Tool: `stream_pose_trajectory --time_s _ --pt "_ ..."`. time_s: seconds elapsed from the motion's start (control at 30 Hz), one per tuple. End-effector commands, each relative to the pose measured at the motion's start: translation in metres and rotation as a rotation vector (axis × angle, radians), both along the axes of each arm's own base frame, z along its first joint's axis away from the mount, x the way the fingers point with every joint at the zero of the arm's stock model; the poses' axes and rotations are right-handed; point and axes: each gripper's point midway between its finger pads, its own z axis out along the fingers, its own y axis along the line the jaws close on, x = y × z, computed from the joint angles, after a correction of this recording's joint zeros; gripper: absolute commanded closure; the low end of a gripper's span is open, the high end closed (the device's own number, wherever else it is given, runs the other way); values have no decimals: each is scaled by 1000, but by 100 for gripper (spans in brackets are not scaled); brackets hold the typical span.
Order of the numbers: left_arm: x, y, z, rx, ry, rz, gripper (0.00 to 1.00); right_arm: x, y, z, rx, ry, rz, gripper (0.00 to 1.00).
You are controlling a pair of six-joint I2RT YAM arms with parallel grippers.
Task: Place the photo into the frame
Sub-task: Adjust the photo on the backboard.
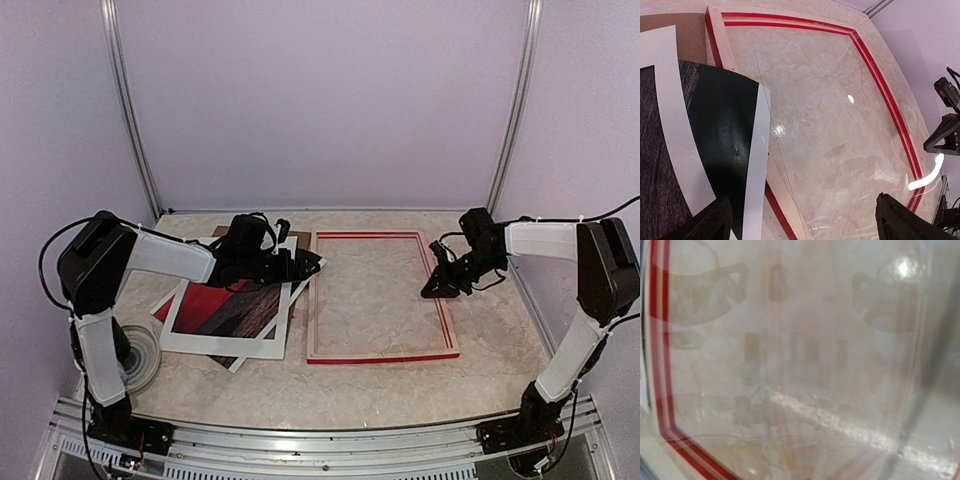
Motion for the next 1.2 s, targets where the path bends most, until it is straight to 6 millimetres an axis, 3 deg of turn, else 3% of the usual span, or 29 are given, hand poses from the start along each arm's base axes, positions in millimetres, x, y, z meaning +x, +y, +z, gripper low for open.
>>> stream_pose_trajectory --time_s 0.0,0.33,0.6,0.83,0.9,1.17 --pt "2 -6 -13 90 -9 -26 1 4 -8 6 -41 -41 15 95" --pt "0 -21 -36 193 -7 -93 1 10 -7 11 -39 -78 20 95" --pt "-12 -33 -35 208 -17 -137 1 14 -6 24 -27 -110 16 95" --pt "6 4 -35 440 -101 58 1 15 -4 32 -13 -129 18 95" --pt "10 14 -24 472 -143 95 1 15 -4 32 -13 -128 17 95" --pt "19 34 -11 603 -212 102 1 14 -4 30 -12 -129 18 95"
